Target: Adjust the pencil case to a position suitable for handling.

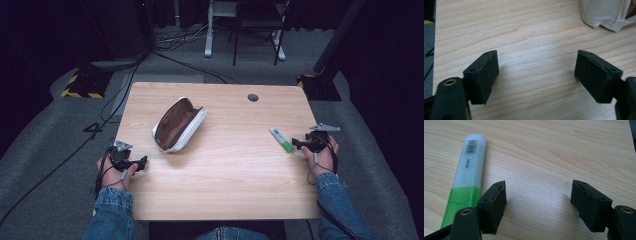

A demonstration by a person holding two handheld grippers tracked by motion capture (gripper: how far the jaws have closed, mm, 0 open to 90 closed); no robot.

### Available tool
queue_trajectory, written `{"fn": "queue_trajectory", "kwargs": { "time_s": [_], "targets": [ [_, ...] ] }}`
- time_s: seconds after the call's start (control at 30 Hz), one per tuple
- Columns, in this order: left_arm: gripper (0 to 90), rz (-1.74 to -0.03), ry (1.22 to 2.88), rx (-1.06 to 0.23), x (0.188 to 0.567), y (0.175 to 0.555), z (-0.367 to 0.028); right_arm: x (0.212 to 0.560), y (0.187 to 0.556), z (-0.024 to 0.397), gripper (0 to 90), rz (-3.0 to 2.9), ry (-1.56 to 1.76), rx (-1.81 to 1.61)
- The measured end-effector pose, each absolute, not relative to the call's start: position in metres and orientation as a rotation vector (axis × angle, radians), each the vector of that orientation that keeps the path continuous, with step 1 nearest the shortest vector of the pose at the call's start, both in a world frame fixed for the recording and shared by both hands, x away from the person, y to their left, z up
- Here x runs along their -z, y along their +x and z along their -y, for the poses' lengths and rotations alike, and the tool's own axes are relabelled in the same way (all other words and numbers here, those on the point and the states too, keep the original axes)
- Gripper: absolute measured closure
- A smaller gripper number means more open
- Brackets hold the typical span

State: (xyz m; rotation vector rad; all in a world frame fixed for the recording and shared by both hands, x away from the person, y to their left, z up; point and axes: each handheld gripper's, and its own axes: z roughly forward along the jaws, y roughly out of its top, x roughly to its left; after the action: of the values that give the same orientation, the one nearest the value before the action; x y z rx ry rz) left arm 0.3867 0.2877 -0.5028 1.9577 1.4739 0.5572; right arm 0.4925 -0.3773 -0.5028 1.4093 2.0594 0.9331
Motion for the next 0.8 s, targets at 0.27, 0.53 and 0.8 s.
{"fn": "queue_trajectory", "kwargs": {
  "time_s": [0.27,0.53,0.8],
  "targets": [
    [21.9,-1.477,1.929,-0.539,0.491,0.385,-0.288,0.503,0.492,0.377,29.0,-2.061,1.406,-0.934],
    [23.4,-1.452,1.904,-0.53,0.472,0.383,-0.282,0.503,0.492,0.377,29.0,-2.065,1.405,-0.936],
    [24.2,-1.398,1.884,-0.531,0.457,0.384,-0.272,0.503,0.491,0.376,28.8,-2.07,1.4,-0.938]
  ]
}}
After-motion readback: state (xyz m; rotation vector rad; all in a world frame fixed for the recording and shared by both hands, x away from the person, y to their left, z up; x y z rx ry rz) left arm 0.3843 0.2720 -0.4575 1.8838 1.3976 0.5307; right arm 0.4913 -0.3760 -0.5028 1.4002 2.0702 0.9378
